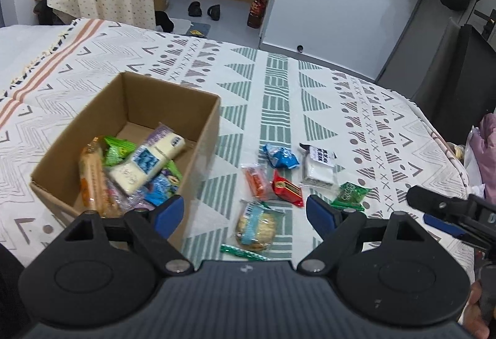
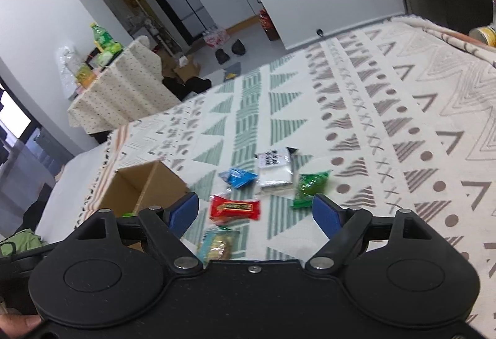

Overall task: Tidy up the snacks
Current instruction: 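Withdraw both grippers from the box back toward the remaining snacks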

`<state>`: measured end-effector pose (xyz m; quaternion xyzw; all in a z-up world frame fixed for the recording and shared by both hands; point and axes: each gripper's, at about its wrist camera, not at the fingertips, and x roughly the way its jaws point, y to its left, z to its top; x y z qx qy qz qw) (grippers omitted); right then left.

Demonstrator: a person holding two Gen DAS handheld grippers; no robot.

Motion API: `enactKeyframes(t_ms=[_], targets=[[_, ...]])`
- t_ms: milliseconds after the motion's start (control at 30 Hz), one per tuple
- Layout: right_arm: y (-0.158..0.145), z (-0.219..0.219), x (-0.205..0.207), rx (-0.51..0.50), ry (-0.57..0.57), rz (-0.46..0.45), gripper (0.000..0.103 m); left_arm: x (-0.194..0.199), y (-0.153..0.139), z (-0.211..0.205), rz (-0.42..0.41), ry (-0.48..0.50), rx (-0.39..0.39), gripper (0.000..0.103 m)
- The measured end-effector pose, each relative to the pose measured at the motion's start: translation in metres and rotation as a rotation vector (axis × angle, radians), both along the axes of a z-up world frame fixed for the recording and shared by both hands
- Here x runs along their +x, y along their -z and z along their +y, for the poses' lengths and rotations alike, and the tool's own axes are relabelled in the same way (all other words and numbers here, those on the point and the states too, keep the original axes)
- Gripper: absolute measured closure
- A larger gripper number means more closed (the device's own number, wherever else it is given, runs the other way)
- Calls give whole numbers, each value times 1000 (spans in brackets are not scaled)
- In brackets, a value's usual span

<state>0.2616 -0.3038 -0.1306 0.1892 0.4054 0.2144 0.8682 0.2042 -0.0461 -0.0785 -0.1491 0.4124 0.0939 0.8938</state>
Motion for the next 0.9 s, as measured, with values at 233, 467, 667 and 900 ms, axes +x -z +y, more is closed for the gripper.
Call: enactKeyframes(t_ms=[233, 467, 667, 900], targets=[[10, -8, 5, 1, 30, 31, 23, 10, 11, -11, -2, 1, -13, 18], [24, -9, 16, -19, 48, 70, 24, 21, 32, -17, 23, 20, -32, 21], [34, -7, 24, -33, 53, 96, 24, 33, 55, -22, 58, 39, -36, 22], [48, 0, 36, -63, 49, 133, 26, 49, 86, -21, 119, 41, -43, 23]])
